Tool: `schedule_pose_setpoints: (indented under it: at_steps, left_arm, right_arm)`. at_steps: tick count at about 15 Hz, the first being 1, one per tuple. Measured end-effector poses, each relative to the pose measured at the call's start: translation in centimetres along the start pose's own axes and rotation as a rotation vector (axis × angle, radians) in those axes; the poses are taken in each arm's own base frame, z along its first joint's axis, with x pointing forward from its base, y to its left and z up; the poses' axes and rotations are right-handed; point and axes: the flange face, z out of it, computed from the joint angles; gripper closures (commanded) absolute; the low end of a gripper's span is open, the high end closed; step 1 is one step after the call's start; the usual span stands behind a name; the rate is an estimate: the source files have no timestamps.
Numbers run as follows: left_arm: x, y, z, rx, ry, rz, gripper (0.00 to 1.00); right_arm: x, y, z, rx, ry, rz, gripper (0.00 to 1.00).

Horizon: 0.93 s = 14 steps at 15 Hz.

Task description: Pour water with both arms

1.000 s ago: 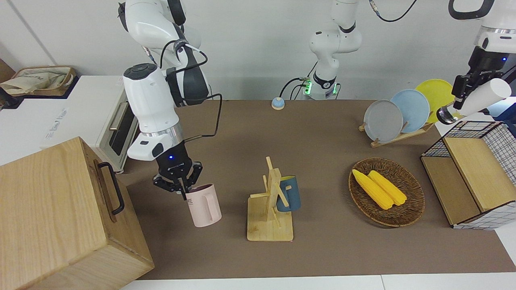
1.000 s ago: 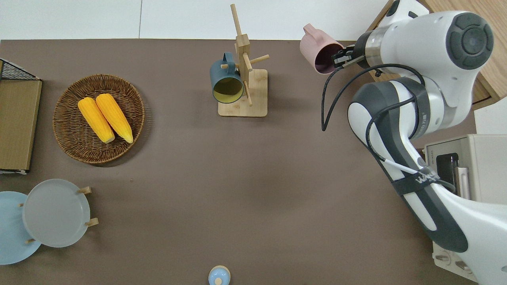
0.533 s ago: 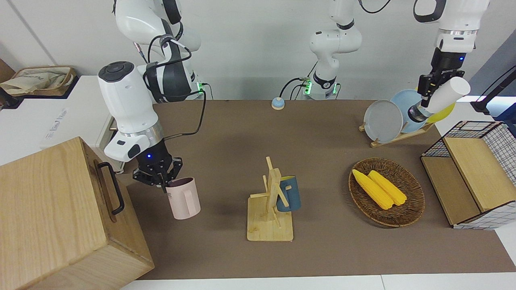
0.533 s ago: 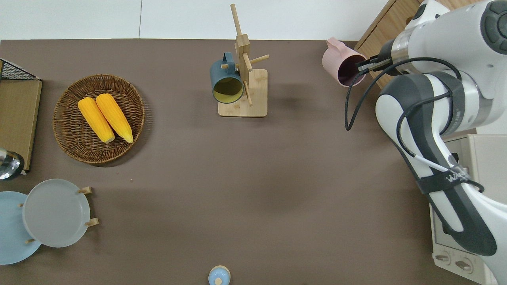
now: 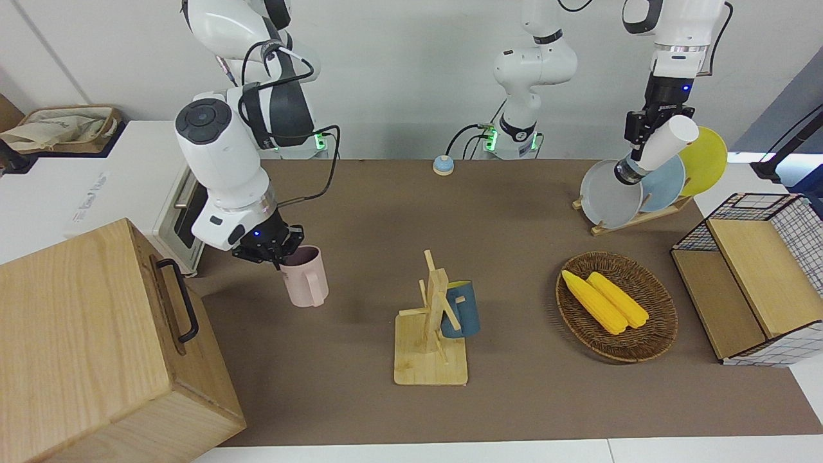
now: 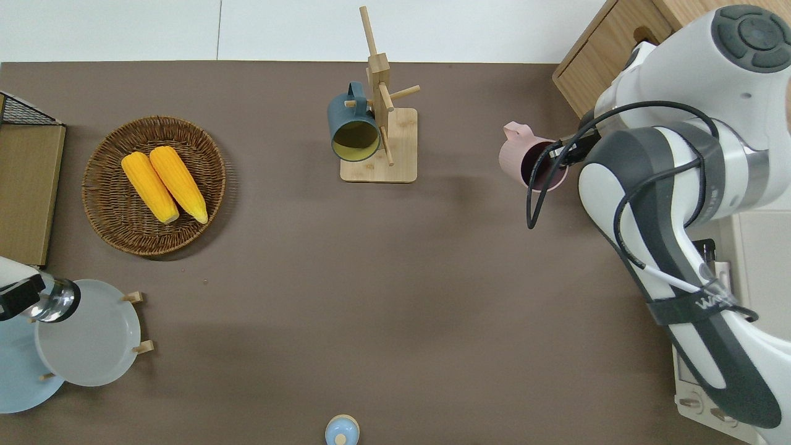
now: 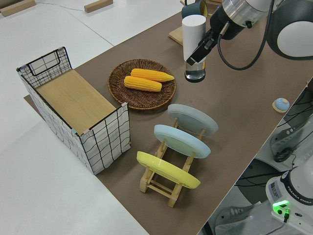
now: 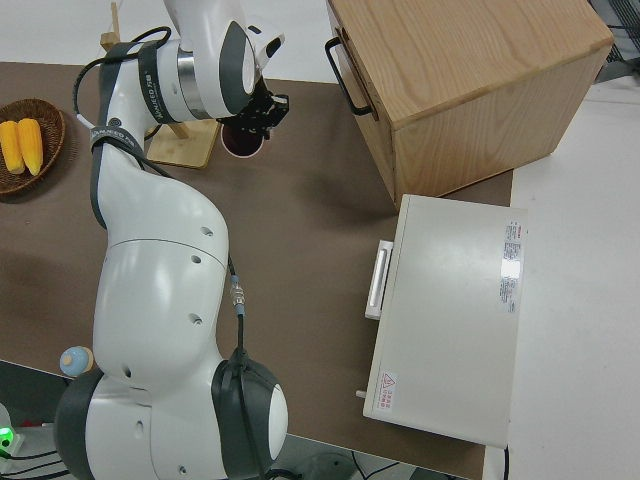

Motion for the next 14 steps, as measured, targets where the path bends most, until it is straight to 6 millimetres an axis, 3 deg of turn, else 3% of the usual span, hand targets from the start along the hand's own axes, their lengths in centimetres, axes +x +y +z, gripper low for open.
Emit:
schedule_pose_setpoints:
  at_steps: [3,9,14]
  left_arm:
    - [-1.5,0.3,0.3,-0.004,-0.006,0.008,1.0]
    - [-3.1,2.5,2.2,0.003,-0.03,0.047,1.0]
    - [-4.2,2.9,2.8,0.002,-0.043,0.057,1.0]
  right_arm:
    - [-1.0,-3.5,0.8,0.013,-0.073,0.048,1.0]
    - [-2.7,-14.1,3.4,0.027,-0.17,0.155,1.0]
    - [-3.7,-20.3,4.5,0.06,-0.201,0.248,1.0]
